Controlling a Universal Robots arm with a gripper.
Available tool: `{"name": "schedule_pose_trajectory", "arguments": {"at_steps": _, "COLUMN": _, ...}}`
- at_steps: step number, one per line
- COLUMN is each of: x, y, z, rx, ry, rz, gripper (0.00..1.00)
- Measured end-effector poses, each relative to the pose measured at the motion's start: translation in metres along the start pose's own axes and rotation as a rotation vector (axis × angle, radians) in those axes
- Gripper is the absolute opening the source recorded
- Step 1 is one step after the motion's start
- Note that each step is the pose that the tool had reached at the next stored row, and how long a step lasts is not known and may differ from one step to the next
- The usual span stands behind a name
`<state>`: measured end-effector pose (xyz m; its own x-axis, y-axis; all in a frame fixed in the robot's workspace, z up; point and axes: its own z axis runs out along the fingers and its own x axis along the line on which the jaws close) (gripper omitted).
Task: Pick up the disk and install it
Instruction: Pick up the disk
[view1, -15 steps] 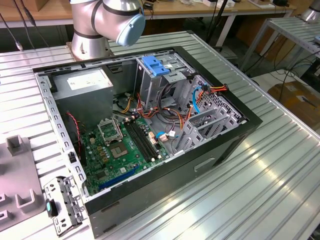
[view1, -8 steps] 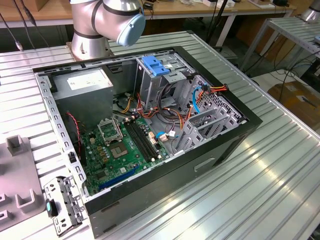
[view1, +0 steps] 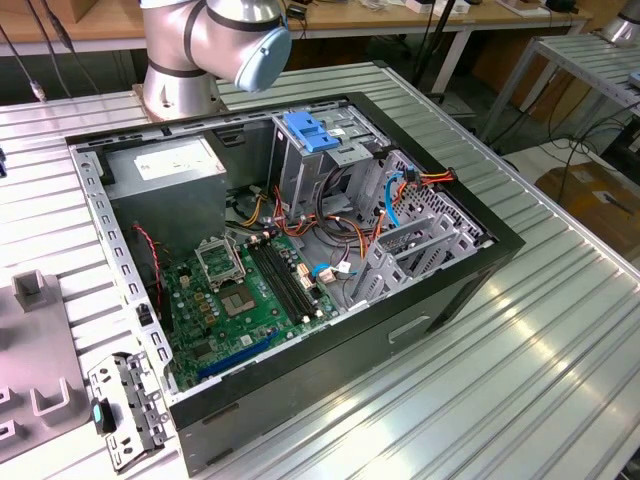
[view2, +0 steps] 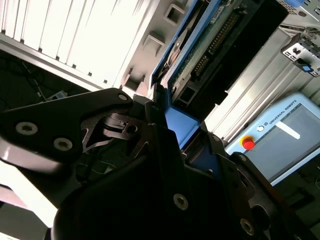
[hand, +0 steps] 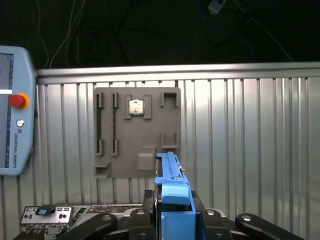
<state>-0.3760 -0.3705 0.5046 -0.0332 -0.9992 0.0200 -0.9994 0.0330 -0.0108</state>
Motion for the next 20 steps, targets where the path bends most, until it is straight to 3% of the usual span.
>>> {"name": "schedule_pose_trajectory", "arguments": {"at_steps": 5, "x": 0.0009, "y": -0.0071, "z": 0.0002, "rx": 0.0001, "ry": 0.0, "rz": 0.0, "gripper": 0.37}}
{"name": "schedule_pose_trajectory", "arguments": {"at_steps": 9, "x": 0.0009, "y": -0.0181, "z": 0.0003, "rx": 0.0, "ry": 0.0, "rz": 0.0, "gripper": 0.37}}
{"name": "schedule_pose_trajectory", "arguments": {"at_steps": 20, "x": 0.0003, "y": -0.0407, "z": 0.0005, "rx": 0.0, "ry": 0.0001, "rz": 0.0, "gripper": 0.37}}
